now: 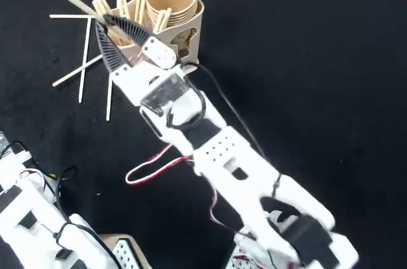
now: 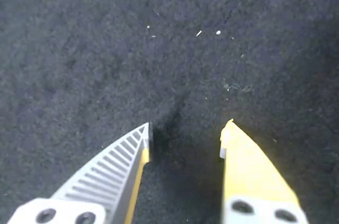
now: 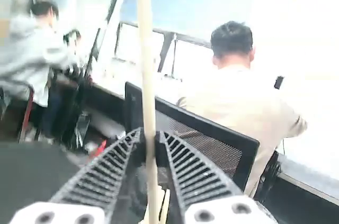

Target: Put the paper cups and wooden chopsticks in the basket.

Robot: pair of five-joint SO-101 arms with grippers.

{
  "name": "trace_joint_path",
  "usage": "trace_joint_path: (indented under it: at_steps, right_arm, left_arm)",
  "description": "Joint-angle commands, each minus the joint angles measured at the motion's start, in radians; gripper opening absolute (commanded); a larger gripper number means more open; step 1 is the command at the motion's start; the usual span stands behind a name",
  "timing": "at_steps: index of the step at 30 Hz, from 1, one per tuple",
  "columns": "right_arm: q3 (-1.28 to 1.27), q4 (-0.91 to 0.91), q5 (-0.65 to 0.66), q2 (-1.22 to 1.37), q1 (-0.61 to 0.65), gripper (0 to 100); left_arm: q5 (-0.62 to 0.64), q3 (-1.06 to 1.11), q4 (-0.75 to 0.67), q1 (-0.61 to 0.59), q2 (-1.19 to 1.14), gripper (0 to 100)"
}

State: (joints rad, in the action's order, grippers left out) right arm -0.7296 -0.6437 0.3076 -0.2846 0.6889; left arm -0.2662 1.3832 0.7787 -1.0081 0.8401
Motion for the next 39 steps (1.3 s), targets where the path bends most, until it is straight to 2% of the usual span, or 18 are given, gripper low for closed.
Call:
trace_joint_path:
  at_steps: [1, 7, 14, 19, 22, 28, 31, 36, 39]
  right_arm:
    - [0.001, -0.143, -0.092, 0.096, -0.075, 1.1]
    - [-0.001, -0.252, -0.121, 0.232, -0.133, 1.1]
    - [0.005, -0.232, -0.18, 0.285, -0.127, 2.1]
    - [0.035, -0.1, -0.189, 0.286, -0.129, 19.0]
    - [0.07, 0.009, -0.236, 0.272, -0.127, 26.3]
    - [0.101, 0.187, -0.29, 0.102, -0.126, 24.6]
    - [0.101, 0.379, -0.29, -0.081, -0.121, 19.4]
    - [0.099, 0.764, -0.29, -0.44, -0.117, 0.9]
    - [0.099, 0.951, -0.285, -0.641, -0.13, 5.0]
  left_arm:
    - [-0.009, -0.002, -0.008, -0.002, 0.017, 22]
    - [-0.009, -0.002, -0.008, -0.002, 0.017, 22]
    - [-0.009, -0.002, -0.008, -0.002, 0.017, 22]
    - [-0.009, -0.002, -0.009, -0.002, 0.017, 22]
    - [-0.009, -0.002, -0.009, -0.002, 0.017, 22]
    - [-0.009, -0.002, -0.009, 0.024, 0.017, 22]
    - [-0.008, -0.013, -0.006, 0.054, 0.017, 22]
    - [-0.003, -0.122, 0.072, 0.179, 0.017, 22]
    - [-0.002, -0.283, 0.141, 0.243, 0.005, 22]
